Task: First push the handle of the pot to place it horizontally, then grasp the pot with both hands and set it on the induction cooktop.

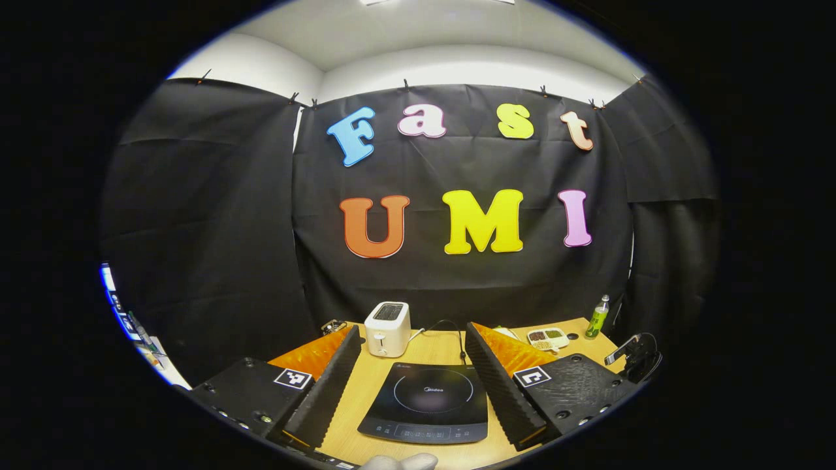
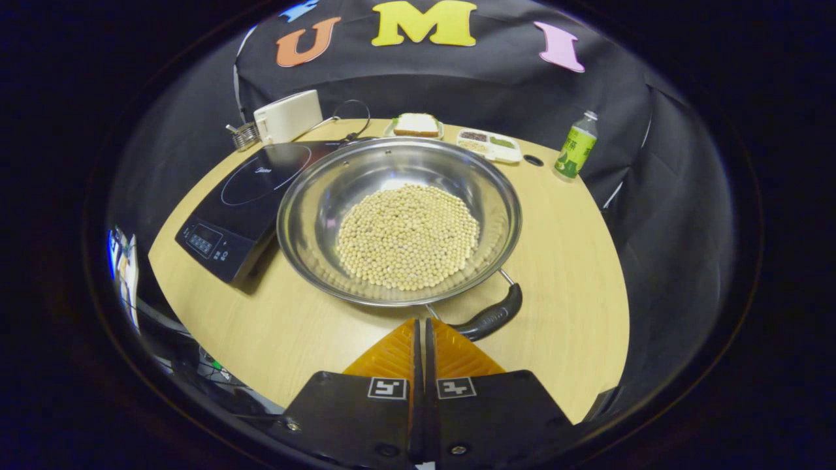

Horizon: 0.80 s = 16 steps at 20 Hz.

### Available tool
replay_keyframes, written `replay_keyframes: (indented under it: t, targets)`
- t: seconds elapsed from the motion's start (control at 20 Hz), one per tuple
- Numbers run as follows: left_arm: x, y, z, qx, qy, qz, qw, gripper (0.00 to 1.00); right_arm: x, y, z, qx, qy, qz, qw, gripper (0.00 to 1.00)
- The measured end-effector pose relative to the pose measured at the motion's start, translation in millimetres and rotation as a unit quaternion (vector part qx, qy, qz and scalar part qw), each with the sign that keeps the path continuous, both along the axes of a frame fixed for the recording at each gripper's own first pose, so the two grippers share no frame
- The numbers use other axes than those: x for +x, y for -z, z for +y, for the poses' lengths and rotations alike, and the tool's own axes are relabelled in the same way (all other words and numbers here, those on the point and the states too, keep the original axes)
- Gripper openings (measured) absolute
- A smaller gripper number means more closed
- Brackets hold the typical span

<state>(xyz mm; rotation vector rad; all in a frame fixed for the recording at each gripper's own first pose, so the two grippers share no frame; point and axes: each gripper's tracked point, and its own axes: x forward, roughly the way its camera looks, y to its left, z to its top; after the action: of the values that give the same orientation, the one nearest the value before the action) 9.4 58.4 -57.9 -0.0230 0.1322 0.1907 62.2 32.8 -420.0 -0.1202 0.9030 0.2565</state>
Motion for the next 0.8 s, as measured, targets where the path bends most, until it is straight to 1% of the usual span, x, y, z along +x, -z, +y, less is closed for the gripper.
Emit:
replay_keyframes:
  t: [0.6, 0.8]
  targets:
    - [8.7, 1.3, -18.2, -0.001, -0.012, 0.004, 1.000, 0.96, 26.7, 2.4, -48.1, -0.021, 0.003, 0.004, 1.000, 0.04]
    - [11.8, 1.2, -21.7, 0.001, -0.020, 0.006, 1.000, 0.96, 43.0, 1.8, -61.0, -0.034, -0.009, 0.001, 0.999, 0.04]
